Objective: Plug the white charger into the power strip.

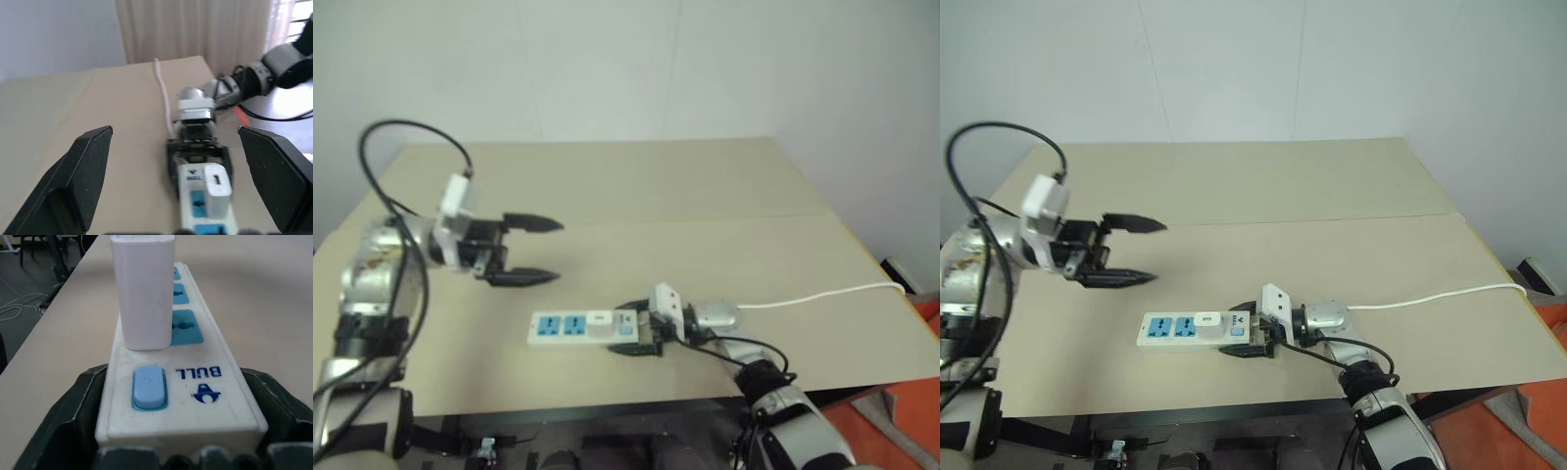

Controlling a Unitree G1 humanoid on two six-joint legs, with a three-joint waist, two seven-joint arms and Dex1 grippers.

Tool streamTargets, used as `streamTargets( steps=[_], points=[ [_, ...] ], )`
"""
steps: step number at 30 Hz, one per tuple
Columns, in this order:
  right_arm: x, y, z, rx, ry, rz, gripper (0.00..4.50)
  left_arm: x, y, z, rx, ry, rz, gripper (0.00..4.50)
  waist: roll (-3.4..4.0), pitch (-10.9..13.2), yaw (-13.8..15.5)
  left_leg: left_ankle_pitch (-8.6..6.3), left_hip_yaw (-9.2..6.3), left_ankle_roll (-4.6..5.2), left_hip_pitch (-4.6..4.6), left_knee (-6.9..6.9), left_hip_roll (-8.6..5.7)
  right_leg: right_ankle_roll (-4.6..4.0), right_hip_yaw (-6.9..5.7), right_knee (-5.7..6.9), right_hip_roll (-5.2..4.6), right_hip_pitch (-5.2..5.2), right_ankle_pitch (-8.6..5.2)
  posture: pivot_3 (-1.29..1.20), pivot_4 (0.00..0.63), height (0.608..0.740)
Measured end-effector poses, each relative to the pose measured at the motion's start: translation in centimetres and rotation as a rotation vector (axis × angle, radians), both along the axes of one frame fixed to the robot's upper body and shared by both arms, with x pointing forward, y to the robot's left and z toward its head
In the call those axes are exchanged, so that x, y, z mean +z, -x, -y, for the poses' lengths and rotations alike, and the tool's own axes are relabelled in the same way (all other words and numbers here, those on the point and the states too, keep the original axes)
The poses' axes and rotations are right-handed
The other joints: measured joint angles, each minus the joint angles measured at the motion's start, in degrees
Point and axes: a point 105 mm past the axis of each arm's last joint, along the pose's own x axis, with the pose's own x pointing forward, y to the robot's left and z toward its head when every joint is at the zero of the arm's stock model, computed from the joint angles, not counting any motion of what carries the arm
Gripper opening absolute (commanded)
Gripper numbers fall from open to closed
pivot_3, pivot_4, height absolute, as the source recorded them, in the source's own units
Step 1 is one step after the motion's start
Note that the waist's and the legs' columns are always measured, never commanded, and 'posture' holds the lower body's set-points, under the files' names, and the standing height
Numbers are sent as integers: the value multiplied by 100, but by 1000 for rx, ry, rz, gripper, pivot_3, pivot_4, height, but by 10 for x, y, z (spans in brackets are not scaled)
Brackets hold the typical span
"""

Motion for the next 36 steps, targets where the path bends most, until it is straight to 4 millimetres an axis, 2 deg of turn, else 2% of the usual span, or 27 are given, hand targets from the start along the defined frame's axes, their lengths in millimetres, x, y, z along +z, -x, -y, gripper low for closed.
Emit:
streamTargets(
  steps=[4,7,9,12,15,21,27,36],
  points=[
    [2,1,3,-4,1,-3,4484,-4,-4,-5,31,0,-10,4500,1,1,24,0,-1,0,-29,2,0,0,-1,2,0,-28,0,0,150,740],
    [10,2,19,-30,11,14,4484,-9,-4,-10,66,0,-23,4500,7,5,78,0,-1,0,-54,2,0,0,-2,-2,-2,-48,0,0,150,740],
    [21,2,41,-73,9,32,4484,-16,0,-15,92,-13,-47,4500,10,8,124,-1,1,1,-63,1,0,0,-3,-7,-5,-54,0,0,150,740],
    [46,8,83,-159,14,55,4484,-27,10,-28,141,-48,-88,4500,17,14,169,-8,2,6,-72,0,-1,4,-8,-14,-13,-57,-4,0,150,740],
    [66,22,116,-218,35,74,4484,-36,20,-37,184,-61,-126,4500,17,15,234,-10,3,7,-71,-2,-1,5,-11,-19,-14,-56,-7,0,150,740],
    [74,45,169,-337,121,45,4484,-57,43,-57,270,-96,-207,4500,14,20,288,-9,19,7,-55,2,0,4,-1,-20,-17,-51,-8,0,150,740],
    [88,55,185,-389,129,69,4484,-59,59,-64,332,-85,-216,4500,13,22,293,-9,23,6,-51,4,0,3,1,-23,-21,-46,-7,0,150,740],
    [86,53,183,-432,143,62,4484,-56,61,-58,346,-81,-201,4500,13,22,300,-10,26,6,-60,2,-1,8,0,-42,-23,-45,-4,0,150,740]
  ],
)
